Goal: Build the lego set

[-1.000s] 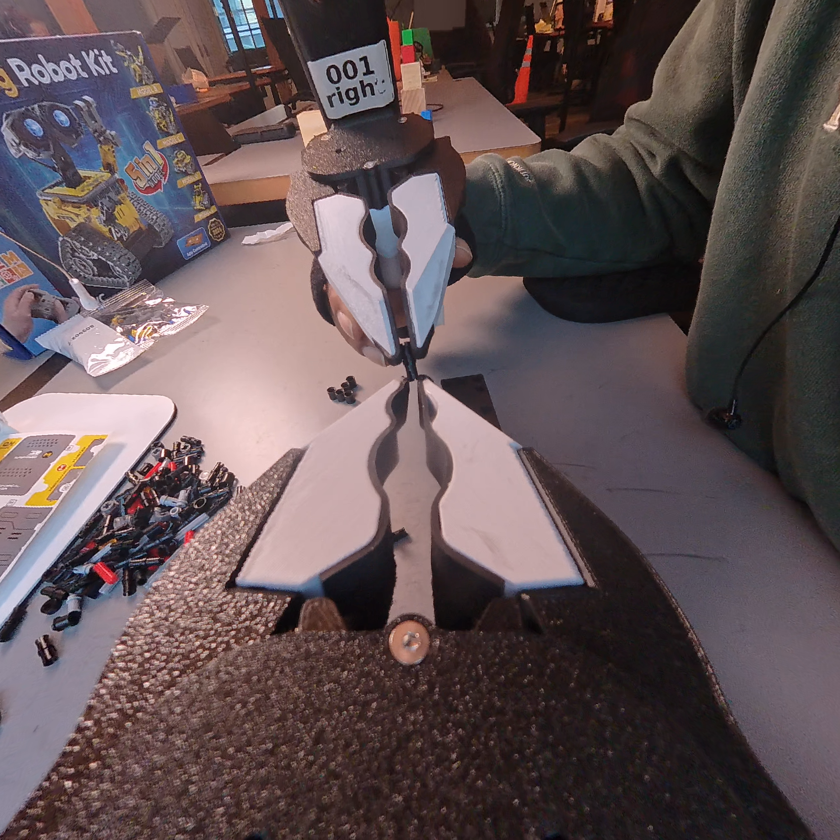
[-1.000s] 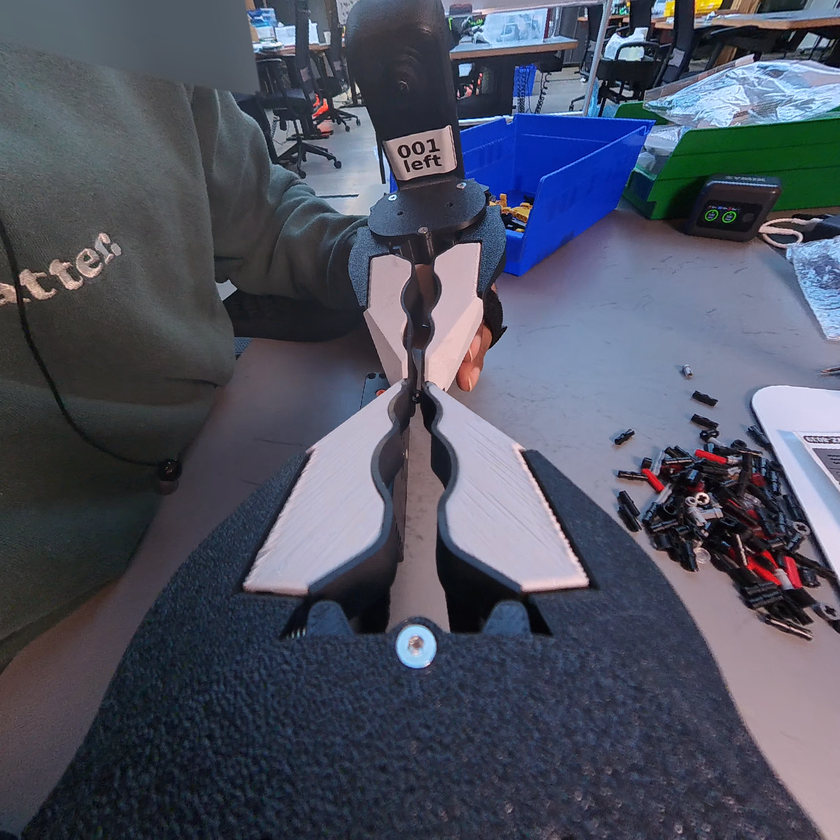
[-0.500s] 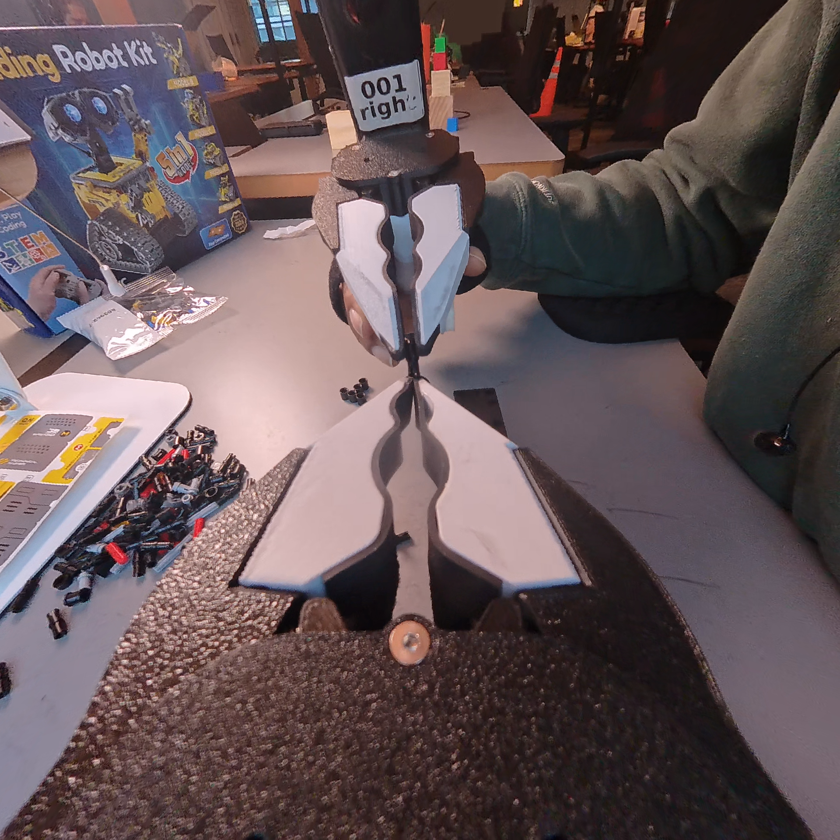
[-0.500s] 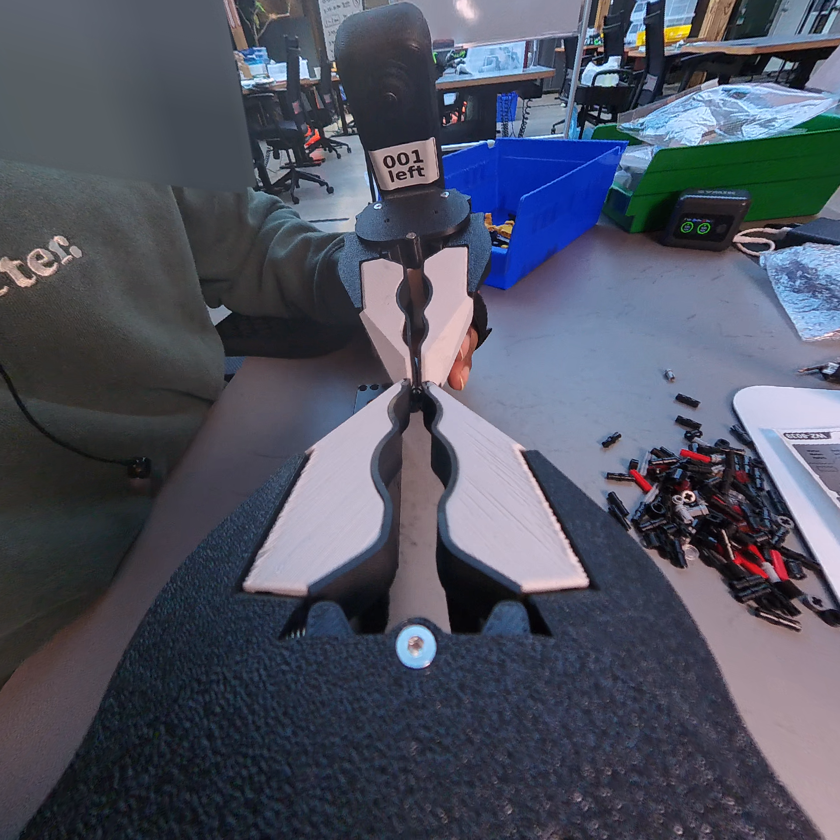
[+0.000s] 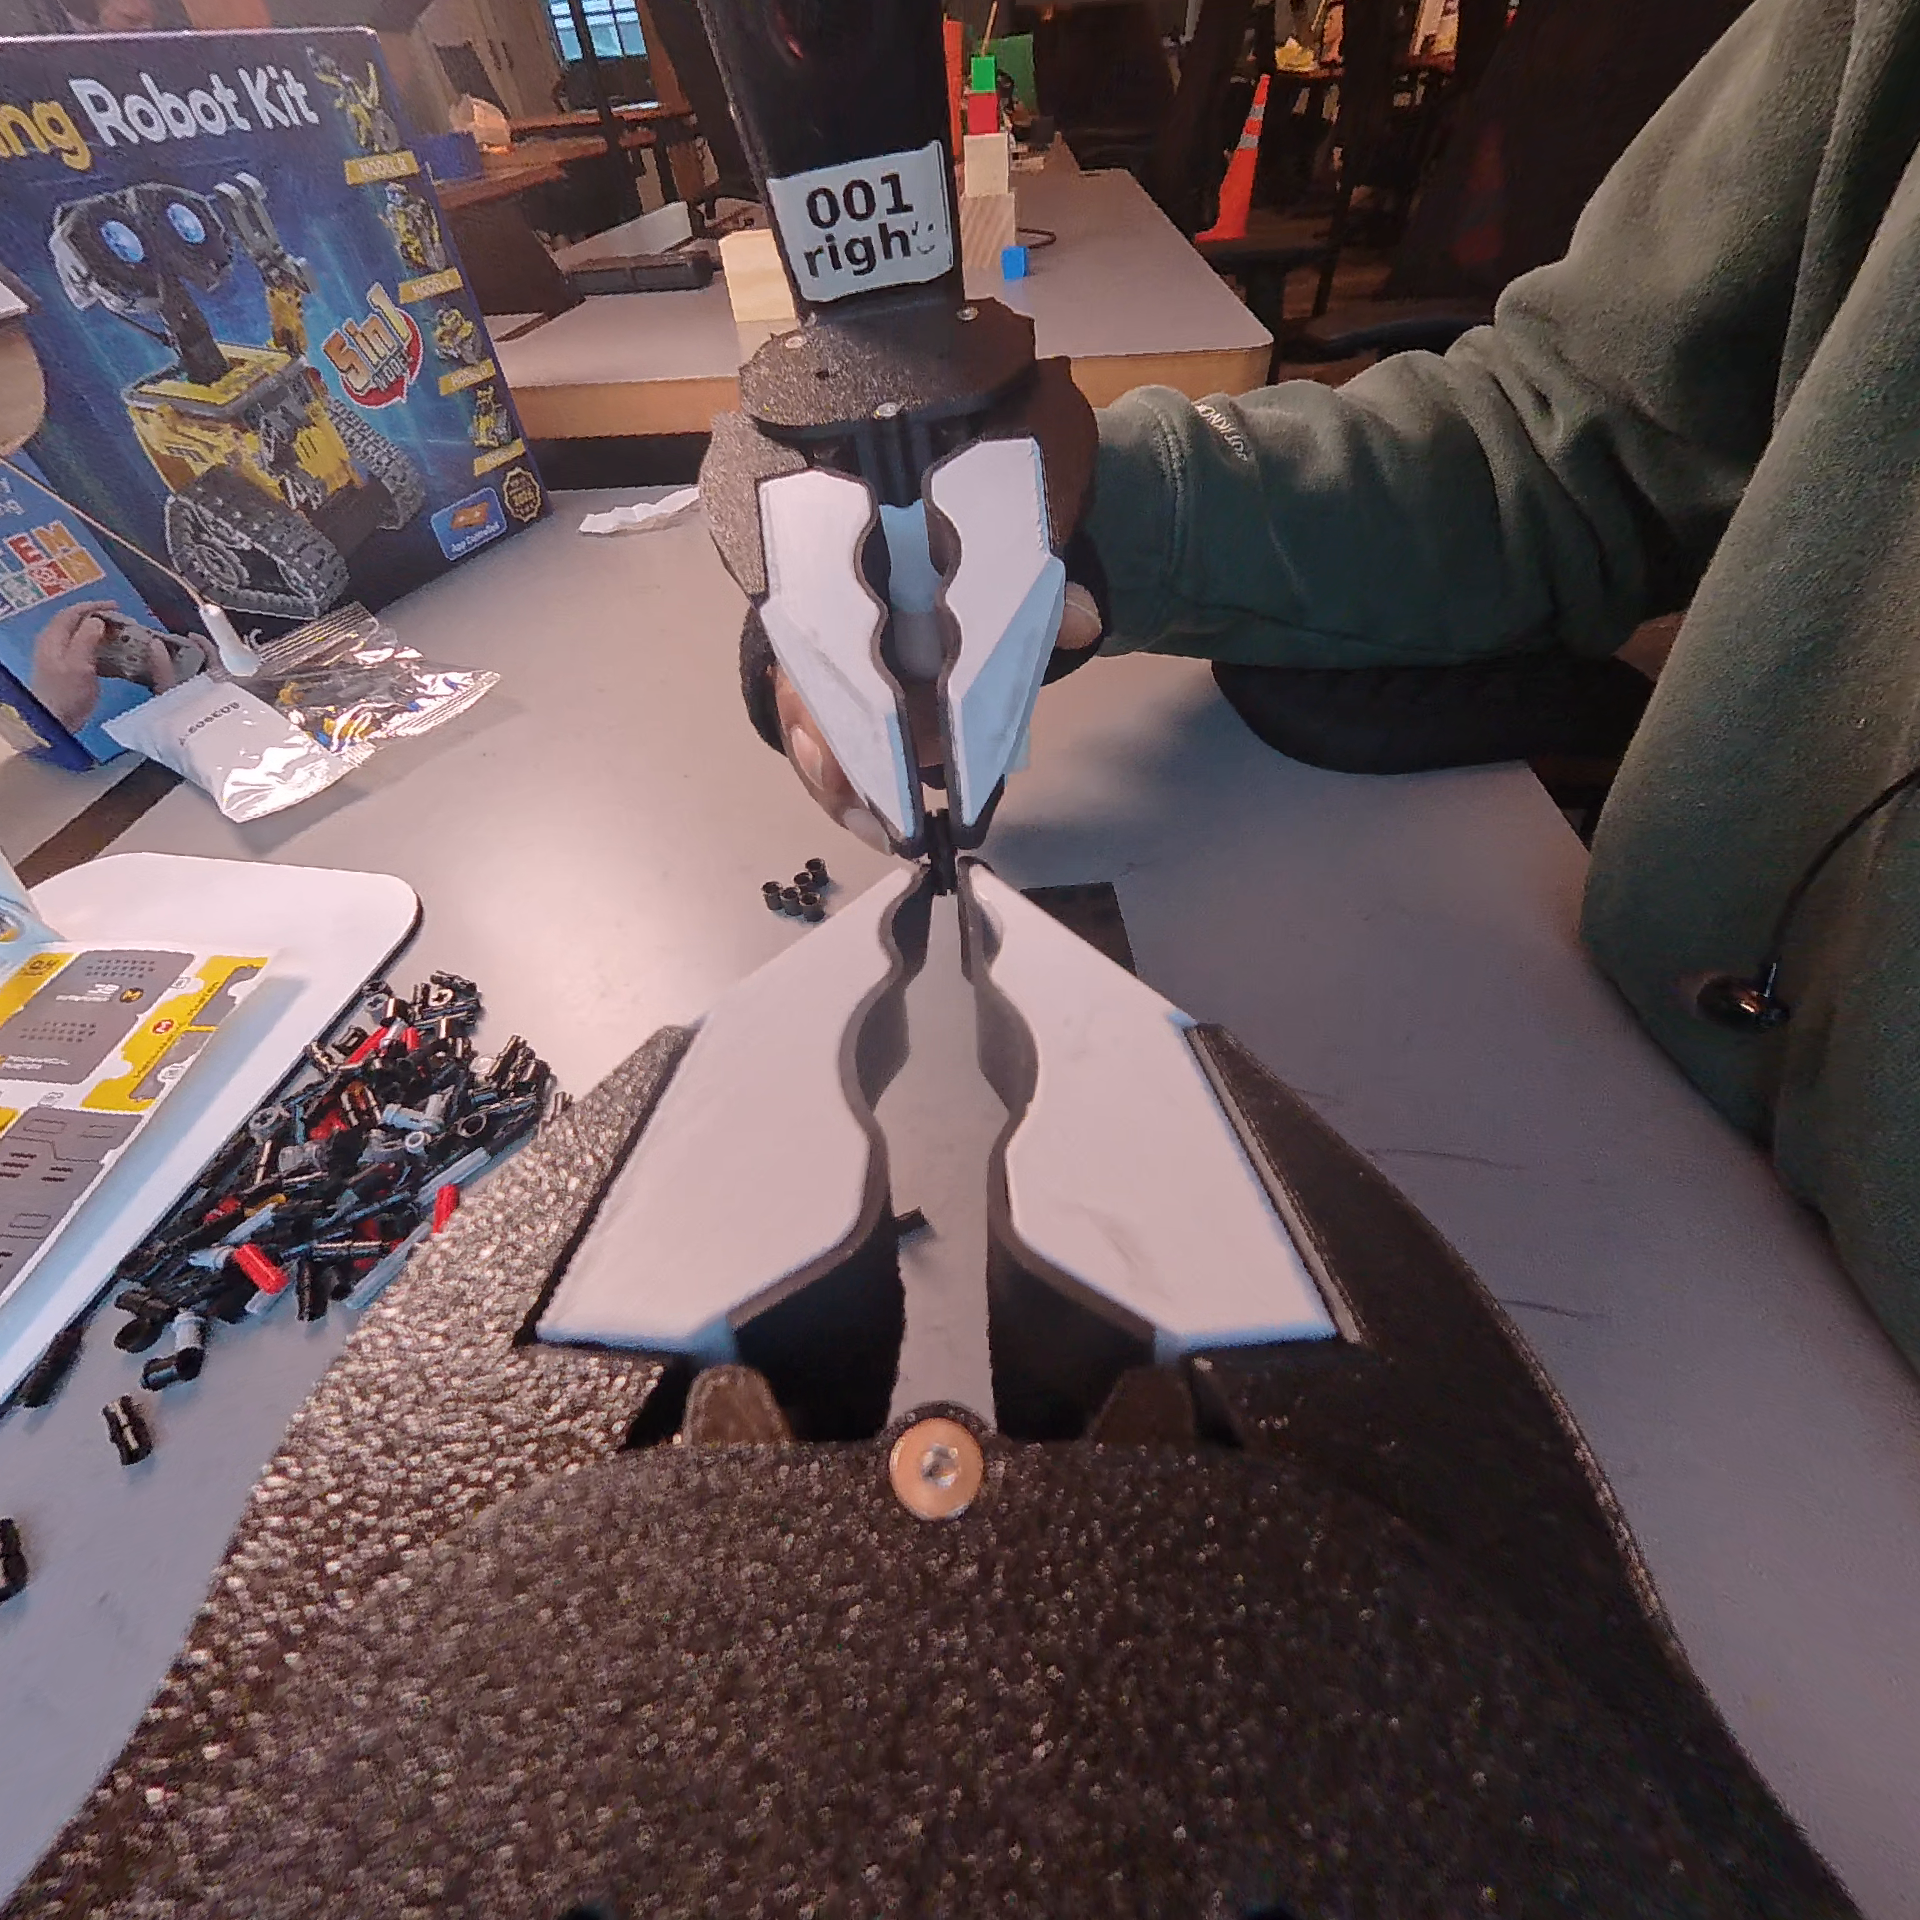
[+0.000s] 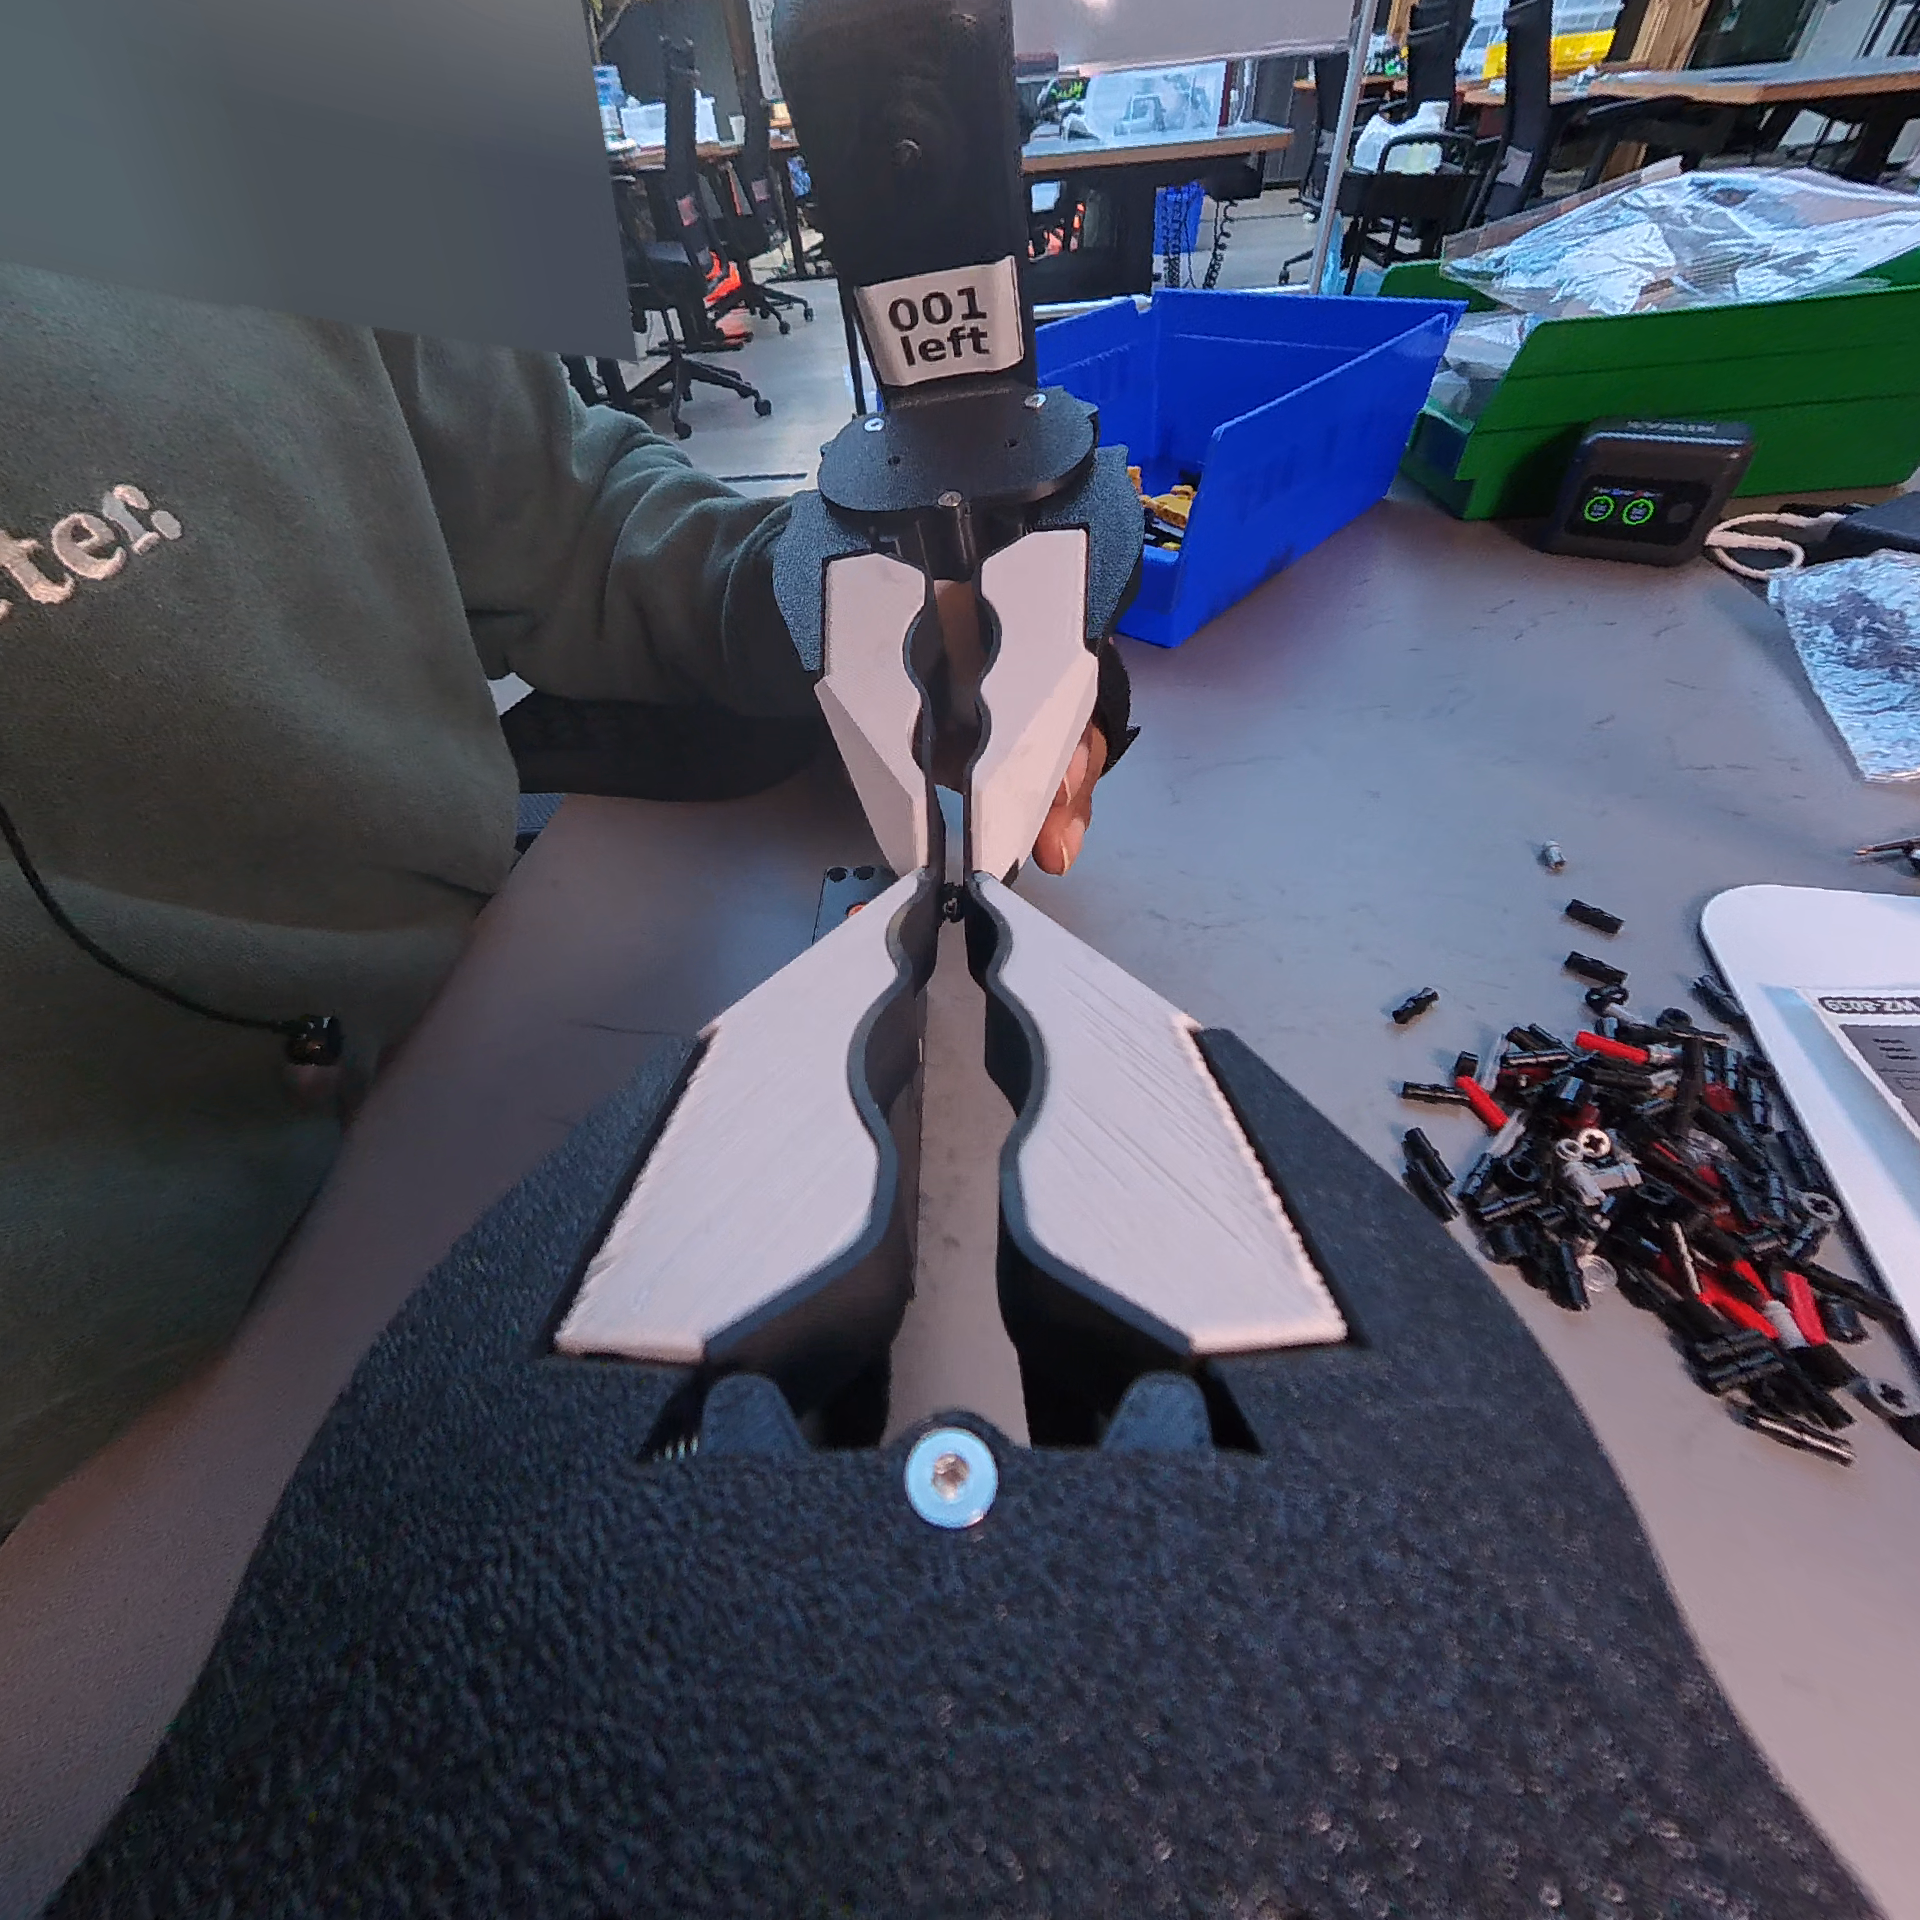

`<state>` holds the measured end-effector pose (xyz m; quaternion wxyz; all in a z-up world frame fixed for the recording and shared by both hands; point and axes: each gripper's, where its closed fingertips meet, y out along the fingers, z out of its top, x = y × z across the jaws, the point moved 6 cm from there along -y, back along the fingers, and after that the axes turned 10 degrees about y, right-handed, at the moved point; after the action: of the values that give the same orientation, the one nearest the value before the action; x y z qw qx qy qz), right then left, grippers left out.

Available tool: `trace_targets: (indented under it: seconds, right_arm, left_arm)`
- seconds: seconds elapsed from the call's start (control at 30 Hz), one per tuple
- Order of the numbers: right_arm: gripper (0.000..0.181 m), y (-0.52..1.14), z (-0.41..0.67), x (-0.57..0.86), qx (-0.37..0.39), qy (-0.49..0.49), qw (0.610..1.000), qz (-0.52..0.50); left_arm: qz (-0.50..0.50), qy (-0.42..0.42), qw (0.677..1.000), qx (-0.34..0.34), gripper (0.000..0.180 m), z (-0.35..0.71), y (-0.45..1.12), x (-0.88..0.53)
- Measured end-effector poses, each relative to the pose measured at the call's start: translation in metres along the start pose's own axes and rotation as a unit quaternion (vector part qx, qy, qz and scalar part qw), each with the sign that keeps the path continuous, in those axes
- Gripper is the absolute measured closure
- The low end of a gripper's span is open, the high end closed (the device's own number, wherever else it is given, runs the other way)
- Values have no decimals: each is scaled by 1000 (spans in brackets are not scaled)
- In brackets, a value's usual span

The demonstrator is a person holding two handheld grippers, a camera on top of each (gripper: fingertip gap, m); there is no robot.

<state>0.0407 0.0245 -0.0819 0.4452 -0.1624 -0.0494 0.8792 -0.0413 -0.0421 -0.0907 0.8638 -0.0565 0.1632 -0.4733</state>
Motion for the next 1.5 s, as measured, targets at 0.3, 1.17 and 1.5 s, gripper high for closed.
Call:
trace_targets:
  seconds: [0.3,1.17,1.5]
  right_arm:
    - [175,-4,5,-2,8,-13,1000,-5]
    - [179,-23,-26,-19,-228,-15,972,-57]
    - [179,-13,-19,-19,-324,-41,944,-49]
  left_arm:
    - [1,-3,1000,23,176,5,-4,-2]
    - [-102,-53,982,-152,141,-21,16,29]
    - [-94,-40,982,-161,153,-24,16,32]
